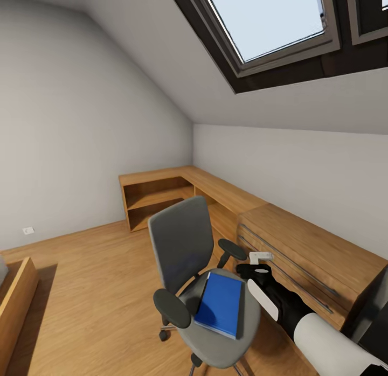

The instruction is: In the bedroom, organize the workspace by keeping the computer under the desk, ensuring the monitor is on the desk, placing the keyboard on the desk next to the monitor, placing the mouse on the desk next to the keyboard, moving the folder from the swivel chair onto the desk next to the mouse, stacking the notebook on top of the folder with the pen on top of the notebook, and positioning the swivel chair next to the desk.

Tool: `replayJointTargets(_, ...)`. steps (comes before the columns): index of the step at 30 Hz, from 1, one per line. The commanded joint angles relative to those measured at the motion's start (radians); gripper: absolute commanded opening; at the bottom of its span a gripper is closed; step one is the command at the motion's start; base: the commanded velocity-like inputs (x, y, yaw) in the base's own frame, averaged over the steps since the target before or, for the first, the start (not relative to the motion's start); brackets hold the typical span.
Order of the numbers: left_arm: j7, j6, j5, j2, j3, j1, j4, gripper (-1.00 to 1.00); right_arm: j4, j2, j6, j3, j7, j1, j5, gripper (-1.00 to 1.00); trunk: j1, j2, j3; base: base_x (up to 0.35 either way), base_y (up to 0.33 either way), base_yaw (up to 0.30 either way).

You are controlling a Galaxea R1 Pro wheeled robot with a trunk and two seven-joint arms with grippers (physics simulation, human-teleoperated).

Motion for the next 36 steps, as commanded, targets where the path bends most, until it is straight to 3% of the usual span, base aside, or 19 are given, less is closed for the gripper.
replayJointTargets(1,0.001,-0.002,0.009,0.000,-0.002,-0.001,-0.001,1.00,-0.001,-0.002,0.002,0.006,-0.008,-0.001,-0.007,1.00,0.004,-0.008,-0.004,0.000,0.000,0.000)
replayJointTargets(7,0.002,0.003,0.007,0.000,-0.006,-0.001,-0.033,1.00,0.009,-0.002,-0.043,0.006,-0.002,-0.001,-0.008,1.00,0.027,-0.050,-0.023,0.000,0.000,0.000)
replayJointTargets(11,0.003,0.055,0.007,0.000,-0.009,-0.001,-0.096,1.00,0.063,0.000,-0.095,0.012,0.001,-0.001,-0.009,1.00,0.042,-0.078,-0.036,0.000,0.000,0.000)
replayJointTargets(14,0.004,0.140,0.007,0.000,-0.010,-0.001,-0.151,1.00,0.089,0.000,-0.111,0.015,0.003,-0.001,-0.009,1.00,0.054,-0.099,-0.045,0.000,0.000,0.000)
replayJointTargets(15,0.005,0.218,0.007,0.000,-0.010,-0.001,-0.197,1.00,0.099,0.001,-0.118,0.016,0.003,-0.001,-0.009,1.00,0.058,-0.106,-0.048,0.000,0.000,0.000)
replayJointTargets(18,0.006,0.351,0.007,0.000,-0.011,-0.001,-0.275,1.00,0.108,0.001,-0.124,0.018,0.004,-0.001,-0.009,1.00,0.069,-0.127,-0.058,0.000,0.000,0.000)
replayJointTargets(23,0.006,0.539,0.006,-0.003,-0.024,-0.001,-0.418,1.00,0.115,0.001,-0.135,0.018,0.008,-0.001,-0.009,1.00,0.088,-0.162,-0.073,0.000,0.000,0.000)
replayJointTargets(26,0.009,0.607,0.007,-0.007,-0.053,-0.001,-0.524,1.00,0.123,0.003,-0.175,0.020,0.035,-0.001,-0.009,1.00,0.100,-0.183,-0.083,0.000,0.000,0.000)
replayJointTargets(30,0.011,0.639,0.007,-0.012,-0.072,-0.001,-0.630,1.00,0.126,0.004,-0.216,0.019,0.069,-0.001,-0.009,1.00,0.115,-0.211,-0.095,0.000,0.000,0.000)
replayJointTargets(36,0.013,0.674,0.008,-0.021,-0.080,-0.001,-0.721,1.00,0.125,0.009,-0.235,0.014,0.087,-0.001,-0.009,1.00,0.138,-0.253,-0.114,0.000,0.000,0.000)
